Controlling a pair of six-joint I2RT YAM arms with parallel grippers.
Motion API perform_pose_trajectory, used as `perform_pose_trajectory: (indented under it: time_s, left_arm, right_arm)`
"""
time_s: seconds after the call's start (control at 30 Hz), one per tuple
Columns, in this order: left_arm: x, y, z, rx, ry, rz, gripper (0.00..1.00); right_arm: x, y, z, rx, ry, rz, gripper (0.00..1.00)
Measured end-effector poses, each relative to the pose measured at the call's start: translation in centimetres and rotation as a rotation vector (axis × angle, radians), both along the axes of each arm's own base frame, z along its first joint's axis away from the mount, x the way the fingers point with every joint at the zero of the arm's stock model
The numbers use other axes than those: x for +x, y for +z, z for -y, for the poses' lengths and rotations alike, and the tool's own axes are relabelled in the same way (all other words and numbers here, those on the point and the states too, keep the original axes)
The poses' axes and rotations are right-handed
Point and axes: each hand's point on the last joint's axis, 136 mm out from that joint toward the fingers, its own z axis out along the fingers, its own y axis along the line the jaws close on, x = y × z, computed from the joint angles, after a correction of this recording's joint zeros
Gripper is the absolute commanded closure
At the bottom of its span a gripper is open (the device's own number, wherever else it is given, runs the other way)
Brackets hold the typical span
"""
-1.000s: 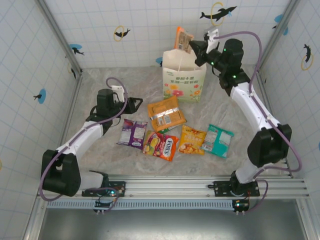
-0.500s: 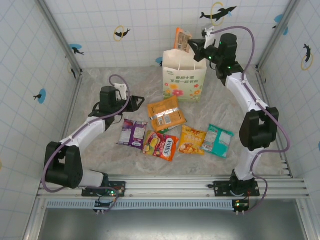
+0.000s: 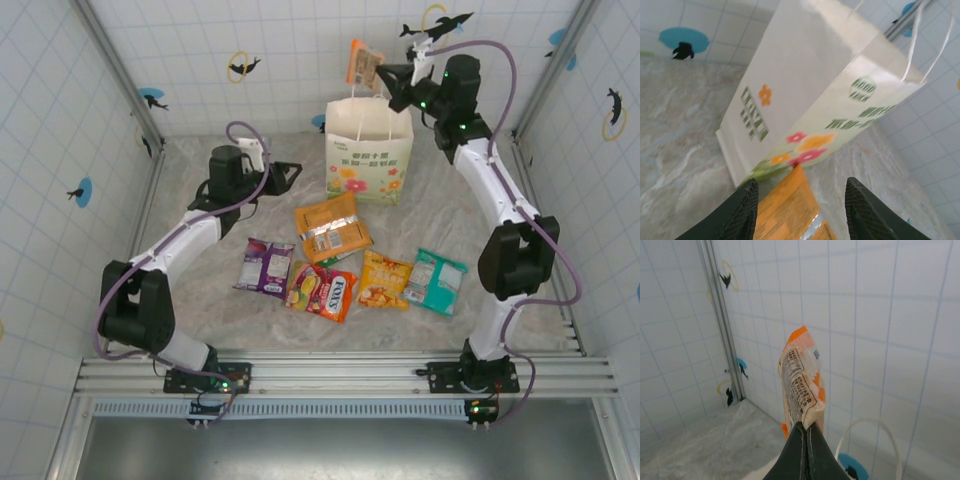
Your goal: Place the snacks into the paper bag
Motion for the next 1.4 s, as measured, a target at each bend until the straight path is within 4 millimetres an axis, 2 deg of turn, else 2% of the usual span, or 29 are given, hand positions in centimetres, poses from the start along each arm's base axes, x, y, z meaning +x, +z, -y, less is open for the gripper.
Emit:
perform_pose_trajectory:
  time_s: [0.07,0.13,0.23,0.4,0.63,0.77,0.8,0.9,0.97,1.1,1.3,1.4]
  left_arm:
    - [0.2,0.6,0.9,-0.012,-0.008,0.013,0.51]
    - [0.4,0.8,1.6,-0.019,-0.015,0.018,0.51]
    - [0.7,1.1,2.4,-0.025,-0.019,0.025,0.51]
    - [1.9,1.8,3.0,-0.05,0.001,0.028,0.52]
    - [4.5,3.5,3.6,-0.122,0.084,0.001,0.52]
    - [5.7,4.1,4.3,-0.16,0.107,-0.02,0.51]
    - [5.8,4.1,4.5,-0.166,0.11,-0.025,0.51]
    - [5.4,3.9,5.7,-0.177,0.096,-0.043,0.5]
    - [5.0,3.7,6.5,-0.179,0.083,-0.053,0.5]
    - [4.9,3.5,7.2,-0.186,0.074,-0.065,0.5]
    - [5.1,3.2,7.0,-0.178,0.087,-0.073,0.5]
    - [5.2,2.7,6.7,-0.161,0.106,-0.087,0.49]
  right_arm:
    - [-0.2,2.2,0.5,0.027,-0.003,0.053,1.0]
    - [-0.2,3.5,1.2,0.043,-0.009,0.082,1.0]
    - [0.1,3.5,2.3,0.047,-0.021,0.082,1.0]
    - [1.1,0.8,2.8,0.008,-0.018,0.012,1.0]
    - [1.2,-6.1,2.4,-0.11,0.005,-0.147,1.0]
    - [0.8,-8.5,2.5,-0.181,0.008,-0.201,0.99]
    - [0.7,-8.9,2.6,-0.194,0.007,-0.212,0.93]
    - [0.6,-10.1,2.8,-0.225,0.002,-0.246,0.62]
    - [0.6,-10.5,3.0,-0.231,-0.013,-0.265,0.52]
    - [1.2,-11.0,4.0,-0.206,-0.081,-0.325,0.49]
    - [2.3,-12.3,7.6,-0.142,-0.272,-0.495,0.49]
    - [2.2,-11.5,9.1,-0.119,-0.356,-0.565,0.49]
